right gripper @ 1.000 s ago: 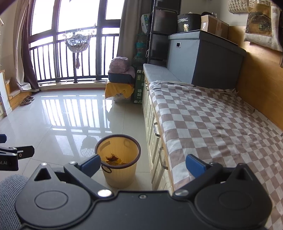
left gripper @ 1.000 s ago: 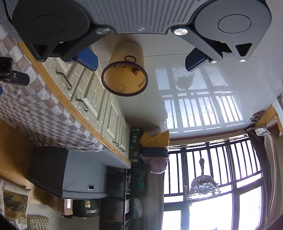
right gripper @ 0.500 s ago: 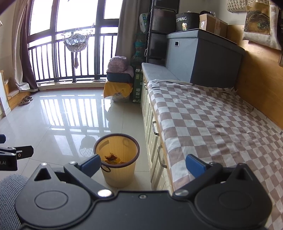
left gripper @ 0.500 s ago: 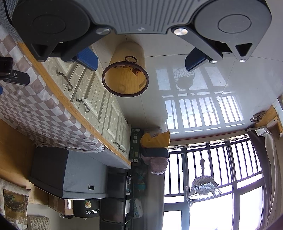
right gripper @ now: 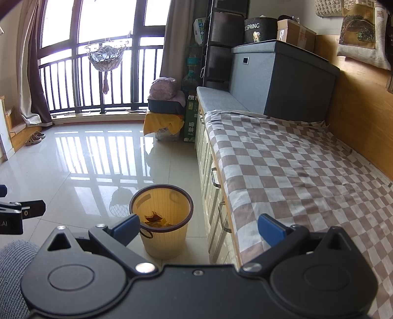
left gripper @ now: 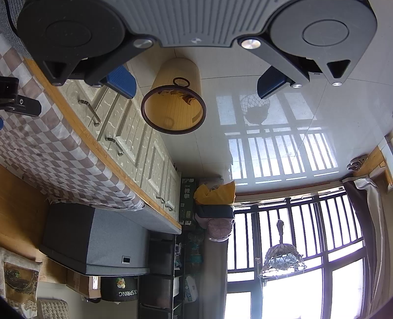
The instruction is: Collect trash
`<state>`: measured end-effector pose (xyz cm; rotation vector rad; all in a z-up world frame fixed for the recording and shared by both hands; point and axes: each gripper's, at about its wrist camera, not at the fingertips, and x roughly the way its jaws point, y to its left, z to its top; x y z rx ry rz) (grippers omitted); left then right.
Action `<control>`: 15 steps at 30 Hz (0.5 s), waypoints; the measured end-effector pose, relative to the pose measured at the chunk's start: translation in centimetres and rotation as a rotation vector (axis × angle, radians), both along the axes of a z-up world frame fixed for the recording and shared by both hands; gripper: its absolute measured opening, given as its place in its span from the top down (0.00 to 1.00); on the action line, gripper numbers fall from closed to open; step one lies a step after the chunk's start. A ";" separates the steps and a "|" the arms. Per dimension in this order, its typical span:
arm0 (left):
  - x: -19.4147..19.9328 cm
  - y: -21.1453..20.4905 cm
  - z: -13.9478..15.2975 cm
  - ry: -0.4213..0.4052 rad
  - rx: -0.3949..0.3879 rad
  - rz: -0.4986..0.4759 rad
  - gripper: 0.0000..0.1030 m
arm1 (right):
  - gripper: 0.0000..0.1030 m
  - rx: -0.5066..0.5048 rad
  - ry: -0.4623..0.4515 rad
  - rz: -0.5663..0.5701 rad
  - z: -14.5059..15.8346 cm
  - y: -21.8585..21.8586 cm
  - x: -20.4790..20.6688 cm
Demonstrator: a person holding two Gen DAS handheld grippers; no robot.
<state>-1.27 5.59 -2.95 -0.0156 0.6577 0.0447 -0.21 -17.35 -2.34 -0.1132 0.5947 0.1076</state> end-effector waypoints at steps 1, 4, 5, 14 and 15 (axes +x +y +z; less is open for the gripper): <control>0.0 0.0 0.0 0.000 -0.001 -0.001 0.00 | 0.00 -0.001 0.000 0.000 0.0 0.0 0.0; 0.0 0.0 0.0 -0.001 0.001 0.001 0.00 | 0.00 -0.001 0.001 -0.001 0.0 -0.1 0.0; 0.0 0.0 0.0 -0.001 -0.001 0.000 0.00 | 0.00 -0.002 0.001 -0.001 -0.1 -0.1 0.0; 0.0 0.1 0.0 -0.001 0.000 0.000 0.00 | 0.00 -0.001 -0.001 -0.002 -0.1 -0.2 0.0; -0.1 0.1 0.0 -0.001 0.000 0.000 0.00 | 0.00 -0.001 -0.001 -0.002 -0.1 -0.3 0.0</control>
